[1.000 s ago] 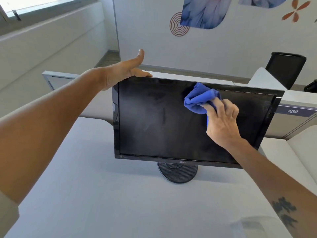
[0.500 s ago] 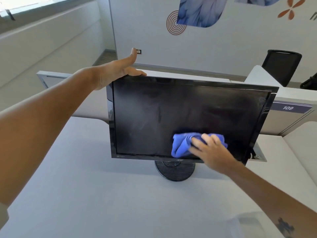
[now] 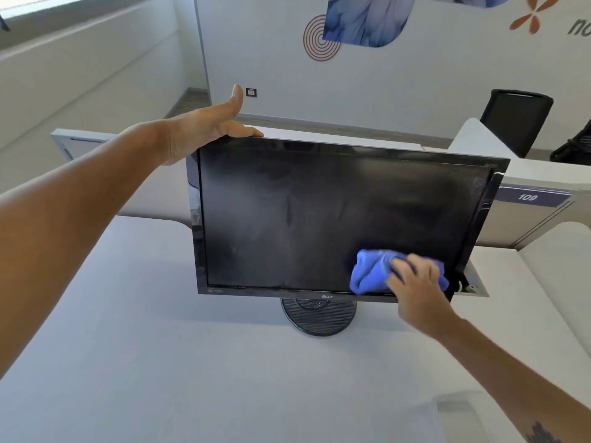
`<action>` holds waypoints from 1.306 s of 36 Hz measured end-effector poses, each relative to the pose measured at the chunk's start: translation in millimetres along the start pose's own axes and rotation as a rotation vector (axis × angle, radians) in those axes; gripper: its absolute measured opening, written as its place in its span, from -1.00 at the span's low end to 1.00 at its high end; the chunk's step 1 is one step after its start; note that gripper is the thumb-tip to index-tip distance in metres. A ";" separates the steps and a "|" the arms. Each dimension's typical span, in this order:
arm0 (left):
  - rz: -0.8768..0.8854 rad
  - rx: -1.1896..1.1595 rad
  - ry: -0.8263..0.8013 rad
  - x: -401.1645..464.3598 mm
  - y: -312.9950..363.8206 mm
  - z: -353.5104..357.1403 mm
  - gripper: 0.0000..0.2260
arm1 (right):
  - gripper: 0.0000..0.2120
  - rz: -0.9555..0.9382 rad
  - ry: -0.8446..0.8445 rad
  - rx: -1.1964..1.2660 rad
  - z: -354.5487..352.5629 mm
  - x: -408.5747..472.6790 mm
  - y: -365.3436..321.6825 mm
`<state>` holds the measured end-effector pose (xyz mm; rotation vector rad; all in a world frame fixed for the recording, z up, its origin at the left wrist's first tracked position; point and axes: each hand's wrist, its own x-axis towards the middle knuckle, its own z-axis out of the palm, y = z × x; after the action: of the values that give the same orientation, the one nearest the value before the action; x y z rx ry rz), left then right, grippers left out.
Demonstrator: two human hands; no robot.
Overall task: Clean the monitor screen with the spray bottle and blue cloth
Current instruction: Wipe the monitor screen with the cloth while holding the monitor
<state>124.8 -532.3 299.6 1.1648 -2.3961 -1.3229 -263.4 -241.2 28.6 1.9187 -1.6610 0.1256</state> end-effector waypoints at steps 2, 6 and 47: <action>0.005 0.008 0.000 -1.8 2.3 1.0 0.20 | -0.44 -0.095 -0.167 0.004 6.1 -28.6 -6.3; -0.018 0.006 0.026 -2.7 3.0 2.8 -0.01 | -0.46 -0.095 -0.184 0.035 -3.5 -24.9 11.5; 0.025 0.002 0.080 2.1 -6.1 5.1 -0.01 | -0.70 0.647 0.355 0.250 -21.9 38.8 0.8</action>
<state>124.3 -532.3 291.4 1.1616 -2.3486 -1.2426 -249.1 -264.5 63.9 1.3373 -2.0069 0.9065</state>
